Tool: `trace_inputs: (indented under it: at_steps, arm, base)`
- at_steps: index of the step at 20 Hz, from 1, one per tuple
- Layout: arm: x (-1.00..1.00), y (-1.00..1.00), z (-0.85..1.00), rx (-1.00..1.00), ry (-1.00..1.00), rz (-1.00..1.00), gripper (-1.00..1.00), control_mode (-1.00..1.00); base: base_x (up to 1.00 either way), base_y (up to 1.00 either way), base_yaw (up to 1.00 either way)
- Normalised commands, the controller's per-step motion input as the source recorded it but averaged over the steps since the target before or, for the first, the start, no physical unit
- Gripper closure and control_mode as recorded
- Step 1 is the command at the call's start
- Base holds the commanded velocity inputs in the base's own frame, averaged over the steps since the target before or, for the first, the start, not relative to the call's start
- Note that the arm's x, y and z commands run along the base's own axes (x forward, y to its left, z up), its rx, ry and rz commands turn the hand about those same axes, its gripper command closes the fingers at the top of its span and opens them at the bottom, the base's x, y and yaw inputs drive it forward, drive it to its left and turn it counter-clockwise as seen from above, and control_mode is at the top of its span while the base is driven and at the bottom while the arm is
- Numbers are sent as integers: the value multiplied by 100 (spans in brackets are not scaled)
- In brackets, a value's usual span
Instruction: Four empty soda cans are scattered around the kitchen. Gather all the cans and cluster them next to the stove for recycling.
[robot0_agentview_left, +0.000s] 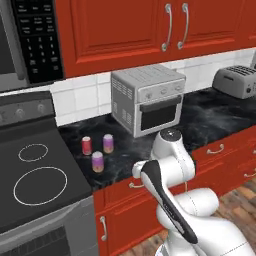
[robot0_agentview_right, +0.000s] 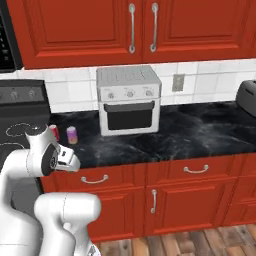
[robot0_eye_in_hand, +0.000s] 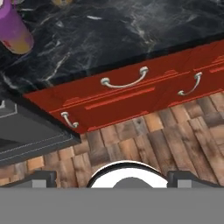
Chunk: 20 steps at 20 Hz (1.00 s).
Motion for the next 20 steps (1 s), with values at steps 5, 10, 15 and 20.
trace_inputs:
  at_steps: [5, 10, 15, 20]
  arm:
    - [0, 0, 0, 0, 0, 0, -100, 100]
    - [0, 0, 0, 0, 0, 0, -100, 100]
    - [0, 0, 0, 0, 0, 0, -100, 100]
    - [0, 0, 0, 0, 0, 0, -100, 100]
  base:
    - [0, 6, -100]
    - [0, 6, -100]
    - [0, 5, -100]
    - [0, 5, -100]
